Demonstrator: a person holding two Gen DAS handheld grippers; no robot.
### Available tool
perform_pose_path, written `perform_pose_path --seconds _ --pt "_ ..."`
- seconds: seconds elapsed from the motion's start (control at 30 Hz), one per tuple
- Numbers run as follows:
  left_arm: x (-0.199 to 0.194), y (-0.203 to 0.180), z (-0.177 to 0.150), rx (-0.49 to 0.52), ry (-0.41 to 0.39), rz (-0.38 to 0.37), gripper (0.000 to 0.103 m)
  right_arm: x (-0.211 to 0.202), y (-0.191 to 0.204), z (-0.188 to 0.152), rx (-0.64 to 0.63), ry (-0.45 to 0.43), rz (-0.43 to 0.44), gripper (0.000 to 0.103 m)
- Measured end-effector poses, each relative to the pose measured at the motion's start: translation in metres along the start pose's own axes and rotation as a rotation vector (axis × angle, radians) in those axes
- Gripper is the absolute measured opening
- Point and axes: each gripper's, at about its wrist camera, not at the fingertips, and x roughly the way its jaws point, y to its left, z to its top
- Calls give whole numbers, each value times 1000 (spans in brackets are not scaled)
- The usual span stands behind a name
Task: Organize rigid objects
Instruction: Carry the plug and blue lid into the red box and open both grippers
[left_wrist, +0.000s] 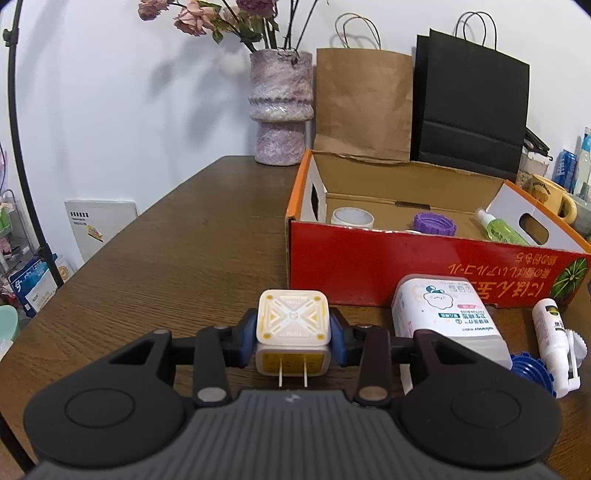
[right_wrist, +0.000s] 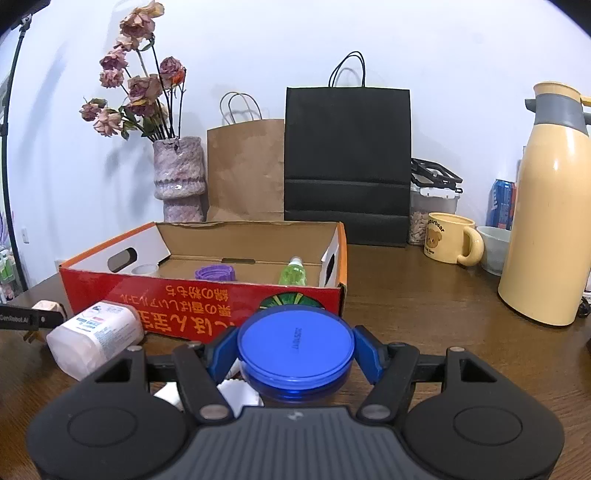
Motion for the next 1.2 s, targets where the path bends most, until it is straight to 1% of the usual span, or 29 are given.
perform_pose_path --seconds 0.47,0.7,0.9,1.2 --pt "-20 0 2 -26 -62 25 40 -10 11 1 -21 -44 26 66" --pt "-29 -5 7 -25 -75 4 40 -13 13 7 -9 -65 39 66" --pt "-36 -17 14 -7 -94 -31 40 -13 17 15 -8 -82 51 66" --pt "-44 -37 31 15 -130 -64 40 -10 27 30 -15 -106 77 66"
